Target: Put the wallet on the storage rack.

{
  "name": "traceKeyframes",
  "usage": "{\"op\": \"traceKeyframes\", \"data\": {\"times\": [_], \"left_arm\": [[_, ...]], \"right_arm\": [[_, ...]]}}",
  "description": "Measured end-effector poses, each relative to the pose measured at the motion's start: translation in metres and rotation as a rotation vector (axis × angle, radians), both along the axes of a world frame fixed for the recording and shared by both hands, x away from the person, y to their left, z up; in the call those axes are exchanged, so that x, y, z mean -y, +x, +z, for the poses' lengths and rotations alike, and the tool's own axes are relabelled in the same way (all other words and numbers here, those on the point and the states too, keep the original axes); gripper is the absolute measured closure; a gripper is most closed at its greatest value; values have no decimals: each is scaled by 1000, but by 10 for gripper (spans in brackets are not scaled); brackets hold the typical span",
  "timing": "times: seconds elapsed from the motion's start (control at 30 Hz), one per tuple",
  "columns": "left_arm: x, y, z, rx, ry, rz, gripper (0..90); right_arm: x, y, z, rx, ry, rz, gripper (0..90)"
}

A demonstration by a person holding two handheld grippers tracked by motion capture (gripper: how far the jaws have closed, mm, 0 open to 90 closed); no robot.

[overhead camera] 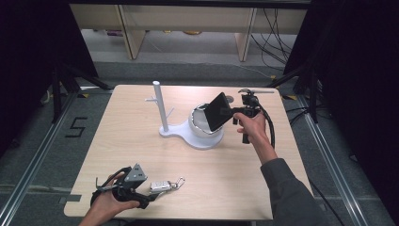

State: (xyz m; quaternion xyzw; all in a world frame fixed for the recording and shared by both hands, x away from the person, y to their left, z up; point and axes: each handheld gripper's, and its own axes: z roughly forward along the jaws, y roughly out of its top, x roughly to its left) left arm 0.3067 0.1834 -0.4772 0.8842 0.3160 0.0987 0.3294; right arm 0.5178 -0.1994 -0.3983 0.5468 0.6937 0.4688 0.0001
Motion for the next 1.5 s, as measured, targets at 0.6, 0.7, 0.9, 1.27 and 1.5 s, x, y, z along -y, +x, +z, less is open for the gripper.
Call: {"op": "traceKeyframes", "data": {"times": [0.6, 0.7, 0.9, 1.27, 1.5], "left_arm": [[-3, 1, -2, -19, 6, -4, 238], [-3, 1, -2, -20, 3, 0, 238], [-1, 1, -5, -25, 10, -6, 238], [-2, 2, -5, -25, 19, -4, 238], [-1, 1, -5, -29, 13, -9, 238]], "right_arm": [[-19, 15, -28, -55, -20, -1, 786], [-21, 17, -32, -51, -36, 1, 782], [-22, 17, -34, -52, -48, 12, 775], [-19, 15, -28, -42, -101, 17, 636], [-4, 8, -16, -71, -82, -41, 511]]}}
